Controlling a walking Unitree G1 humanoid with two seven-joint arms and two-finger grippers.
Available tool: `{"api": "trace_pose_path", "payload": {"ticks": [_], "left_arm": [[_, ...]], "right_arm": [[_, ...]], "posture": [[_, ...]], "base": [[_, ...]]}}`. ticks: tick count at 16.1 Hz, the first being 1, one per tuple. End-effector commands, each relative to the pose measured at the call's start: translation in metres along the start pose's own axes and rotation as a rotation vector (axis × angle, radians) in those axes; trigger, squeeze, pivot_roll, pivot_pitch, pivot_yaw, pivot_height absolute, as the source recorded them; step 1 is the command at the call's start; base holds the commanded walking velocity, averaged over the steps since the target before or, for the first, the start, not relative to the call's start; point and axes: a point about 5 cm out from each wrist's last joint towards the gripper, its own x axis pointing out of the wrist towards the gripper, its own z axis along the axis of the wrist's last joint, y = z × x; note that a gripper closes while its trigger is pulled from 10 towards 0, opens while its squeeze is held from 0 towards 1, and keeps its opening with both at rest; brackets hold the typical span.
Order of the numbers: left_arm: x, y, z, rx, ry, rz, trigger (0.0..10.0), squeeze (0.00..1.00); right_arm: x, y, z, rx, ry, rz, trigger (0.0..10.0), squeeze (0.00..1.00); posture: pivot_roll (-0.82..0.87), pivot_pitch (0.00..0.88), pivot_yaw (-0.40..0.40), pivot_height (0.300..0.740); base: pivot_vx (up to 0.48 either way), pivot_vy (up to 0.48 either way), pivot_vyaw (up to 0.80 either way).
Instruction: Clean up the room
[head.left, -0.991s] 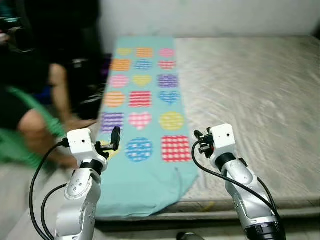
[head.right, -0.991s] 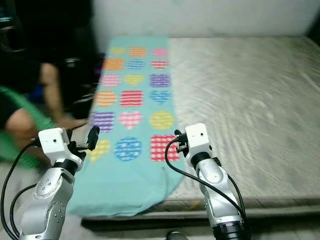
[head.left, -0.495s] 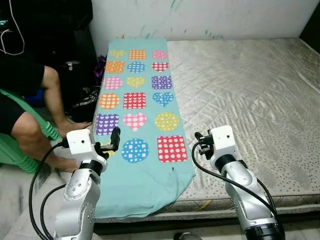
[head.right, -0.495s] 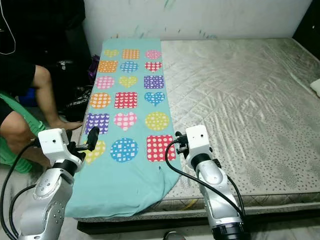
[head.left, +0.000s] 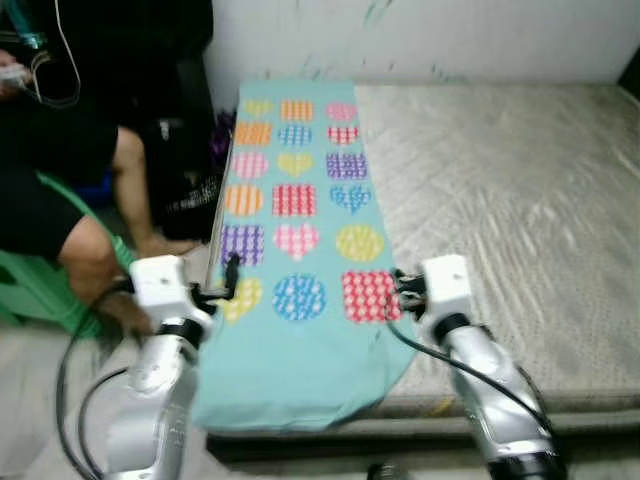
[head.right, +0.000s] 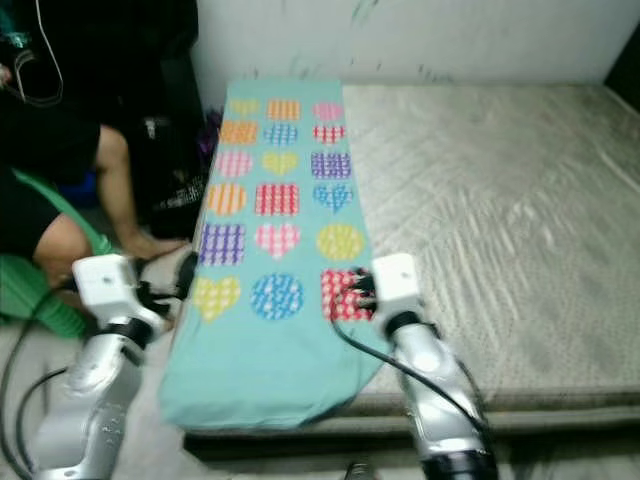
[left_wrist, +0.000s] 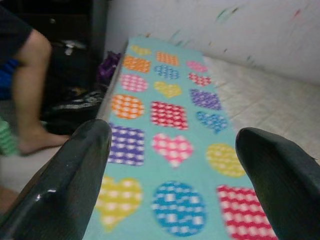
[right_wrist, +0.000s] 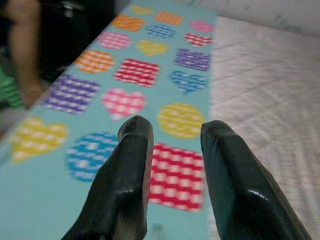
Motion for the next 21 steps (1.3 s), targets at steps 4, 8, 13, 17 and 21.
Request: {"api": "trace_pose_path", "payload": {"ticks": [4,8,13,17,21], "left_arm": [[0.002,-0.005,0.002,-0.003,-0.01,-0.013,10.0,0.0],[0.002,-0.004,0.002,-0.005,-0.016,-0.006,10.0,0.0],[0.0,-0.002,0.002,0.0,-0.011,0.008,10.0,0.0],[-0.001,0.0,0.0,0.013,0.008,0.018,10.0,0.0],[-0.004,0.006,-0.001,0.015,0.024,0.036,10.0,0.0]], "right_arm": [[0.001,-0.017,0.006,-0.017,-0.02,-0.044,10.0,0.0],[0.002,-0.017,0.007,-0.026,-0.023,-0.042,10.0,0.0],[0.002,-0.011,0.007,-0.028,-0.027,-0.031,10.0,0.0],[-0.001,-0.008,0.004,0.009,-0.005,-0.027,10.0,0.0],[-0.008,-0.005,0.002,0.001,0.008,0.0,10.0,0.0]], "posture": [[-0.2,0.09,0.035,0.74],[-0.2,0.089,0.031,0.74],[-0.19,0.096,0.032,0.74],[-0.19,0.125,0.035,0.74],[-0.19,0.155,0.034,0.735]], "base": [[0.0,0.0,0.0],[0.0,0.0,0.0],[0.0,0.0,0.0],[0.0,0.0,0.0],[0.0,0.0,0.0]]}}
